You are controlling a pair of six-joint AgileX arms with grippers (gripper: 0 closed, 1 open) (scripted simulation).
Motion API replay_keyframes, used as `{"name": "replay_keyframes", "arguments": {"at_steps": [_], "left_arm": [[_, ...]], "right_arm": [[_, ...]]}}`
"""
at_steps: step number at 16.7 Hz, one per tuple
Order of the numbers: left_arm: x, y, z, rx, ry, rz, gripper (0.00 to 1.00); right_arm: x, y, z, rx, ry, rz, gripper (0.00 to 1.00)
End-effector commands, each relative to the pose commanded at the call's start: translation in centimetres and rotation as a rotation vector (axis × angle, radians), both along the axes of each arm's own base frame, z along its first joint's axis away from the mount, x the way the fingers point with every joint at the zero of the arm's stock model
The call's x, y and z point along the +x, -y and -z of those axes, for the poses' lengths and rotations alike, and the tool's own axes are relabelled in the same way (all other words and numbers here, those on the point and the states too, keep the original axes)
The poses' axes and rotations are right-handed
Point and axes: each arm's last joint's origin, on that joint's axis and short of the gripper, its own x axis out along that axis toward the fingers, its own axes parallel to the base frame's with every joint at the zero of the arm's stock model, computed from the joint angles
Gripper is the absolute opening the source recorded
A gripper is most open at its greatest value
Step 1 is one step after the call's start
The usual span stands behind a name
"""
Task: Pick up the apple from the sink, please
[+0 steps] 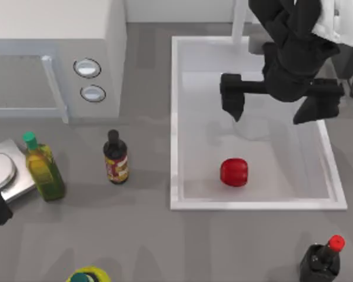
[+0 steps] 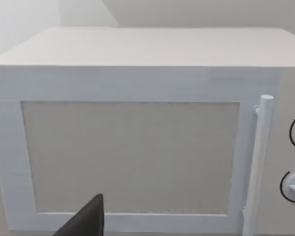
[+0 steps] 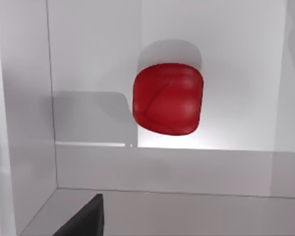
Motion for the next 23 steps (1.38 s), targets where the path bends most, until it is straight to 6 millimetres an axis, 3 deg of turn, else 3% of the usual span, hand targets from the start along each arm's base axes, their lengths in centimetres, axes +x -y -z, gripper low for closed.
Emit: {"name": "replay_keyframes", "arguments": {"at_steps": [5, 13, 15, 21, 23], "left_arm": [[0.0, 0.0, 0.0, 0.0, 0.0, 0.0, 1.0], [0.0, 0.0, 0.0, 0.0, 0.0, 0.0, 1.0], [0.0, 0.0, 0.0, 0.0, 0.0, 0.0, 1.0], [0.0, 0.0, 0.0, 0.0, 0.0, 0.0, 1.0], [0.0, 0.0, 0.0, 0.0, 0.0, 0.0, 1.0]], "right_arm": [[2.0, -3.8, 4.9, -0.075, -0.155, 0.001, 1.0], [2.3, -4.0, 6.1, -0.085, -0.173, 0.005, 1.0], [2.5, -4.2, 8.2, -0.087, -0.178, 0.005, 1.0], [2.7, -4.4, 17.8, -0.075, -0.156, 0.002, 1.0], [2.3, -4.3, 20.1, -0.081, -0.166, 0.001, 1.0]]}}
